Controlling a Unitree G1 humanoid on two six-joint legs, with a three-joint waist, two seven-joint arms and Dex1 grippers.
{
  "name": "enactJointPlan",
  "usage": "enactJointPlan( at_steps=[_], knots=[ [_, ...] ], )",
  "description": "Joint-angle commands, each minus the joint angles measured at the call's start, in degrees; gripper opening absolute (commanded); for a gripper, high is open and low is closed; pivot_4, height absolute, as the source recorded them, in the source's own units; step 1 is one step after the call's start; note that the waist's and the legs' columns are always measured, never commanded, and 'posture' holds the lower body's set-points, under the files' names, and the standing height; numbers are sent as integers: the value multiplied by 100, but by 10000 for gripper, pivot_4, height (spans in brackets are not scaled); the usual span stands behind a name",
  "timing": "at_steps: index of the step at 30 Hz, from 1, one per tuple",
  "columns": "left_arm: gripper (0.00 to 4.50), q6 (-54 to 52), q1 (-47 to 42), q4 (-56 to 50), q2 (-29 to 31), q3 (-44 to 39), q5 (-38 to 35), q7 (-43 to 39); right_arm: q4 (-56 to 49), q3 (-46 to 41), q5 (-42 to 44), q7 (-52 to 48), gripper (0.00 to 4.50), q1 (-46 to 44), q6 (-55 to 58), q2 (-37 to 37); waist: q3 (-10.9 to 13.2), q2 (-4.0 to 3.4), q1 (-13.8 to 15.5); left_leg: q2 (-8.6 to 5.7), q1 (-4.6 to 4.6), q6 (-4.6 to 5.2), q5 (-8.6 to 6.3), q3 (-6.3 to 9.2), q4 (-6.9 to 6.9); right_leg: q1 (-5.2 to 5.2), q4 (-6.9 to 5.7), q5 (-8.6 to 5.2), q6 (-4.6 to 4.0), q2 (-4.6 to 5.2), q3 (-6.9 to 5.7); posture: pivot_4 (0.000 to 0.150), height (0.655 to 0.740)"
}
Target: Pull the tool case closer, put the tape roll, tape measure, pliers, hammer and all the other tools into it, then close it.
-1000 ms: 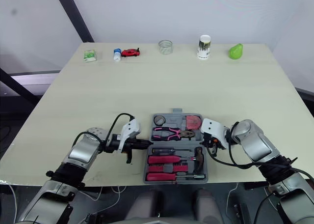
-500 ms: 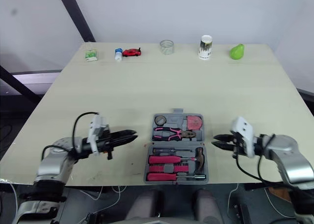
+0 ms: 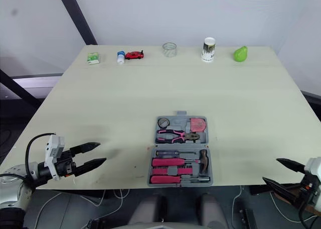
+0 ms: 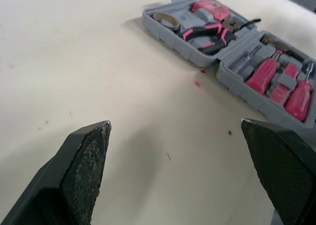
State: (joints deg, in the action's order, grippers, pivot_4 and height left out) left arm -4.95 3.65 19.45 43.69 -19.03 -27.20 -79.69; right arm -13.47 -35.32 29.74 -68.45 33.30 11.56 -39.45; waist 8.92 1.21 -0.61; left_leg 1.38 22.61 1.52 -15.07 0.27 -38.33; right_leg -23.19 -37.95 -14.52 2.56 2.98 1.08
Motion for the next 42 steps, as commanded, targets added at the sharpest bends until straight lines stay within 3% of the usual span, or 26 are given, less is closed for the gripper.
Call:
enactJointPlan(
  at_steps=[1,3,6,13,18,26,35,42],
  knots=[
    [44714,52,-127,-544,-15,34,-134,9,-541,-120,454,155,45000,-51,505,-174,1,-2,2,0,1,0,0,0,0,0,0,0,-1,2,0,1500,7400],
    [44714,-38,-239,-874,-96,220,-143,40,-821,90,630,538,45000,-392,981,-256,0,0,-2,-1,1,0,0,0,0,0,-1,1,-1,6,0,1500,7400],
    [37158,-410,-426,-1624,-307,555,-368,133,-1106,645,874,1174,45000,-1221,1791,-376,0,0,-8,0,0,0,0,-2,-1,1,-1,3,-1,7,2,1500,7400],
    [2264,-413,-690,-2141,-565,1531,-104,29,-469,2182,1232,2099,45000,-3651,3923,-524,7,-9,-5,-11,12,0,0,7,1,-3,0,14,18,-2,2,1500,7400],
    [2264,-69,-1038,-1769,-870,2118,263,-20,765,3367,843,1987,45000,-5200,4569,-328,15,-19,0,-24,16,1,1,5,-4,-7,0,19,20,-7,4,1500,7400],
    [2264,792,-1347,-691,-1309,2791,952,-54,2850,4192,203,1809,45000,-6822,4740,297,16,-24,-26,-26,25,1,1,5,-2,-15,-1,20,22,-10,1,1500,7400],
    [2264,2010,-1698,924,-1588,3137,1610,-26,4262,4667,-411,1271,45000,-7594,4601,727,9,-35,-9,-25,29,1,1,2,-1,-21,-6,21,22,-11,2,1500,7400],
    [2264,2266,-1786,1225,-1624,3159,1630,-61,4742,4812,-574,831,45000,-7861,4789,1081,-15,-72,-25,-24,19,1,1,3,-1,-18,-13,22,22,-13,4,1500,7400]
  ],
)
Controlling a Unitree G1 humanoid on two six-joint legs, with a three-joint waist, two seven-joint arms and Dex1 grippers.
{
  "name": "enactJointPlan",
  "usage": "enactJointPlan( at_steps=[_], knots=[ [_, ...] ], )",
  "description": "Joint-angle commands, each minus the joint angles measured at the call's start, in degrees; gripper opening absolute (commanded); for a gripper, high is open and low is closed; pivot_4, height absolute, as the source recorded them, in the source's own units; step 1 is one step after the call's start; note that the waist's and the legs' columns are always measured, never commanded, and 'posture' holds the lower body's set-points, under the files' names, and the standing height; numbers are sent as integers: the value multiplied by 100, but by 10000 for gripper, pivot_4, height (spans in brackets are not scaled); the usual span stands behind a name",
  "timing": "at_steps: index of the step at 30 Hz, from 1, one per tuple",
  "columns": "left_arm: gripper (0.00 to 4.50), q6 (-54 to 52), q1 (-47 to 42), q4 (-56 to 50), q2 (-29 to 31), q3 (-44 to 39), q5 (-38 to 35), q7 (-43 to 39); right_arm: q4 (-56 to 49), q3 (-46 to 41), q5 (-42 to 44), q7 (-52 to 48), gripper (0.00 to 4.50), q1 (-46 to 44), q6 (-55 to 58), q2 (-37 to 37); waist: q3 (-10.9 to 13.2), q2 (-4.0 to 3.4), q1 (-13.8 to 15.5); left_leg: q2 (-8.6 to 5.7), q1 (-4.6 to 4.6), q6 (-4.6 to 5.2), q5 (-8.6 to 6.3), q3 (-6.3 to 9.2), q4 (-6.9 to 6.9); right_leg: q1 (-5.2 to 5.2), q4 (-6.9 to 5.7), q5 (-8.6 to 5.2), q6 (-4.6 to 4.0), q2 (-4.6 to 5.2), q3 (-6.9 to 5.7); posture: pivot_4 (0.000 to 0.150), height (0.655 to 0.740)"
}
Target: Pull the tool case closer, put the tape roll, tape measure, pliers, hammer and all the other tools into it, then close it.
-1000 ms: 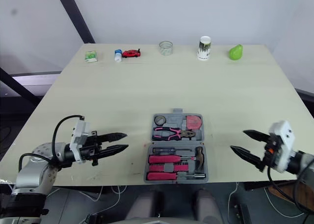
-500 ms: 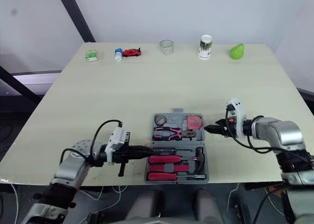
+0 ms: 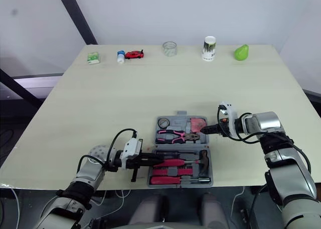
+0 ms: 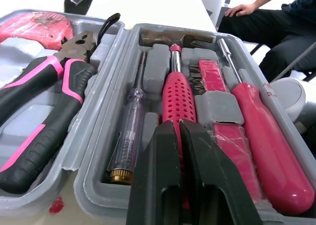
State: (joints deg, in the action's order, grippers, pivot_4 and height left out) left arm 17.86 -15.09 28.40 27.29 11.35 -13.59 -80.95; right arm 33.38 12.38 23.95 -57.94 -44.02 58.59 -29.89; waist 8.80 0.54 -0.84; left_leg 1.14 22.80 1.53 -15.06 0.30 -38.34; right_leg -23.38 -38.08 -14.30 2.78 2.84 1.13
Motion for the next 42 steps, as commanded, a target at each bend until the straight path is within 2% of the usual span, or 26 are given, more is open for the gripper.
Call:
enactJointPlan(
  at_steps=[1,10,22,27,29,31,33,37,40,42],
  knots=[
    [2264,0,88,343,17,124,269,61,88,72,-32,-262,45000,-160,90,170,-4,-7,-3,0,-1,0,0,0,0,0,-1,0,0,0,0,1500,7400],
    [2264,63,153,317,77,131,277,45,256,-378,83,-390,45000,-248,237,517,-9,-12,-35,3,-4,0,0,1,1,0,-4,1,-2,-4,1,1500,7400],
    [2264,-6,210,67,141,50,183,57,-494,-1140,568,-367,45000,24,850,552,-8,-13,-45,5,-4,0,0,2,2,0,-4,1,-3,-4,2,1500,7400],
    [2264,-724,490,-1118,312,-436,-728,-7,-1353,-1575,1072,-277,45000,298,1451,444,-3,-12,-141,10,7,0,0,8,4,-7,-3,1,-3,-6,-1,1500,7400],
    [2264,-1415,716,-1895,554,-786,-1316,68,-1877,-1815,1364,-177,45000,463,1773,393,2,-10,-151,20,19,0,0,12,6,-15,-2,1,-3,-5,-2,1500,7400],
    [2264,-1846,925,-2396,833,-1066,-1602,137,-2358,-2037,1635,-58,45000,620,2090,352,9,-13,-150,27,20,0,-1,17,9,-15,0,1,-3,-2,-5,1500,7400],
    [2264,-2559,1292,-2861,1398,-1577,-2078,93,-3250,-2359,2094,52,45000,934,2648,219,13,-11,-154,25,20,0,-1,17,11,-14,0,1,-3,0,-5,1500,7400],
    [2264,-3277,1792,-3104,2006,-2270,-2487,162,-4595,-2892,3040,336,45000,1626,3357,-1,18,-15,-120,23,18,1,-1,16,20,-13,12,-1,-2,3,-8,1500,7400],
    [2264,-3764,2028,-3292,2157,-2601,-2732,336,-5448,-3062,3898,669,45000,2344,3391,-278,24,-11,-78,19,19,1,-1,18,20,-11,17,-3,0,11,-13,1500,7400],
    [2264,-4050,2079,-3507,2137,-2712,-2872,538,-6082,-3130,4100,900,45000,2824,3328,-369,28,-4,-59,17,20,1,-1,17,20,-10,18,-3,1,14,-13,1500,7400]
  ],
)
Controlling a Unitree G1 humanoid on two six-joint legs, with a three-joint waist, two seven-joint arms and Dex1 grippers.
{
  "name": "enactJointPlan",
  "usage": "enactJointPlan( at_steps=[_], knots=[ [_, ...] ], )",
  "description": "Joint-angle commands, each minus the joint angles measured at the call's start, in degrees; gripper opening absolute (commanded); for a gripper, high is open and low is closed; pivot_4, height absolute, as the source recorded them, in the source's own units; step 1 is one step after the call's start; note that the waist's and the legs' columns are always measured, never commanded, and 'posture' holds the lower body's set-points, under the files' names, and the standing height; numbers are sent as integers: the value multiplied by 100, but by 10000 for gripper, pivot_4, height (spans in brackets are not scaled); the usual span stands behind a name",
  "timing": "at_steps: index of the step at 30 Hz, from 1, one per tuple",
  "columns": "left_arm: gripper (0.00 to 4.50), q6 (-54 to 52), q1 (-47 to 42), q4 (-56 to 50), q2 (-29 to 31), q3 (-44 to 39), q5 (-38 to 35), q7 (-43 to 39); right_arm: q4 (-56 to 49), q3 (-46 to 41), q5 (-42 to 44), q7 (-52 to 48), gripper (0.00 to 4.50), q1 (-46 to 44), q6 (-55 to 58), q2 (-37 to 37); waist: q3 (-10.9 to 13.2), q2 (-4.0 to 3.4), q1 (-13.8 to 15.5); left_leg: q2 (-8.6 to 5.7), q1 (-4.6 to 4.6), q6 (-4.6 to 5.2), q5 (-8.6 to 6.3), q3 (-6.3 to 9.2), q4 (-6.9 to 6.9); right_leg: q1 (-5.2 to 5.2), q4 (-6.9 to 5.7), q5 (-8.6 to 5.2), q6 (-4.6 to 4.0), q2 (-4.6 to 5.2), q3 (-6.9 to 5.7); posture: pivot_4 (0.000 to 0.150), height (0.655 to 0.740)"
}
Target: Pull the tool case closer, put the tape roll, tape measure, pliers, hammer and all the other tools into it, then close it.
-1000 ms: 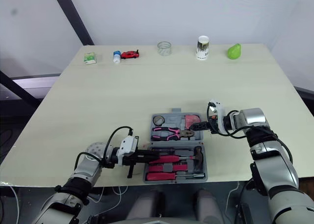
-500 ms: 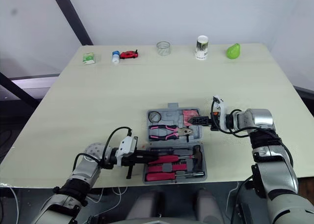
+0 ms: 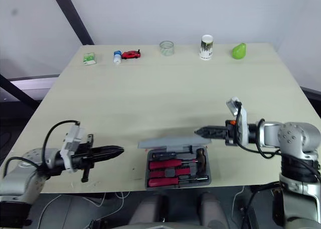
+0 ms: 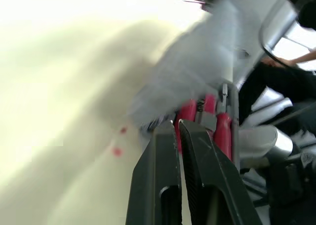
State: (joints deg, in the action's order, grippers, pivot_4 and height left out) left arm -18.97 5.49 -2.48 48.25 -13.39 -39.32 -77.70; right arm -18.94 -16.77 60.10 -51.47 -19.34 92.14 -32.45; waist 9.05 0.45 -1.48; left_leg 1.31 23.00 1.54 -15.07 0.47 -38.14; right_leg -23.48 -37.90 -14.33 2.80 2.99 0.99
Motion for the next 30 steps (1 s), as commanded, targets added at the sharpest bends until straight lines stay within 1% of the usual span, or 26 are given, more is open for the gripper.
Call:
enactJointPlan(
  at_steps=[1,3,4,6,8,10,12,14,17,20,21,24,25,30],
  knots=[
    [2264,-524,12,-554,7,-254,-368,352,-1220,-178,407,316,45000,620,-268,-196,8,10,18,-1,-1,0,0,-3,0,0,1,0,0,-1,2,1500,7400],
    [2264,-821,-130,-881,-199,-246,-578,802,-1769,-169,126,290,45000,1090,-1115,-178,9,12,53,-1,-1,0,0,-3,-2,-1,1,-1,1,-4,4,1500,7400],
    [2264,-871,-204,-1043,-290,-182,-584,970,-1970,-117,-145,214,45000,1293,-1728,-146,10,14,64,0,-1,0,0,-4,-3,0,1,-2,3,-5,5,1500,7400],
    [2264,-871,-328,-1280,-474,-90,-624,1097,-2223,15,-649,79,45000,1578,-2789,-53,12,20,70,-1,-1,0,0,-6,-10,0,0,-3,9,-7,6,1500,7400],
    [2264,-877,-468,-1411,-645,18,-630,1186,-2265,235,-1090,80,45000,1756,-3460,-82,12,23,59,-3,-2,-1,0,-12,-12,1,0,-3,9,-11,10,1500,7400],
    [2264,-1027,-637,-1491,-702,293,-543,1264,-1963,645,-2178,-12,45000,1880,-4788,-205,13,26,60,-5,-5,-1,0,-17,-12,0,-1,0,4,-17,13,1500,7400],
    [6069,-1220,-758,-1524,-690,449,-542,1326,-1592,950,-3081,-418,45000,2162,-6023,-539,14,26,67,-8,-7,-1,0,-17,-11,0,-1,-1,3,-20,14,1500,7400],
    [13293,-1240,-735,-1467,-562,444,-466,1256,-1270,783,-3289,-717,45000,2505,-6733,-664,21,40,85,-11,-6,-1,0,-19,-12,1,0,-1,3,-19,14,1500,7400],
    [27856,-1192,-481,-1156,-253,188,-341,1032,-846,234,-3437,-1165,45000,3167,-7658,-901,25,44,84,-9,-4,-1,1,-17,-11,0,2,-1,1,-20,14,1500,7400],
    [43390,-930,-123,-702,13,-69,-118,753,-529,-338,-3417,-1488,45000,3819,-8216,-1046,27,41,61,-6,-10,-1,0,-26,-7,0,1,-2,-1,-21,23,1500,7400],
    [44305,-864,8,-555,74,-174,-61,698,-404,-543,-3392,-1565,45000,4026,-8358,-1061,28,41,62,-4,-13,-1,0,-27,-7,1,2,-3,-2,-24,23,1500,7400],
    [44305,-421,536,-216,201,-465,458,832,110,-1230,-3315,-1757,45000,4640,-8764,-976,31,46,90,10,-16,-1,1,-27,-14,2,0,-17,-17,-22,22,1500,7400],
    [44305,-359,643,-163,214,-523,494,789,211,-1348,-3291,-1762,45000,4739,-8845,-942,30,49,95,10,-17,-1,0,-30,-14,3,0,-17,-18,-18,24,1500,7400],
    [44305,-254,739,-55,177,-603,623,845,346,-1449,-3213,-1706,45000,4857,-8995,-897,32,52,105,9,-15,-2,0,-34,-8,4,7,-15,-22,-9,26,1500,7400]
  ],
)
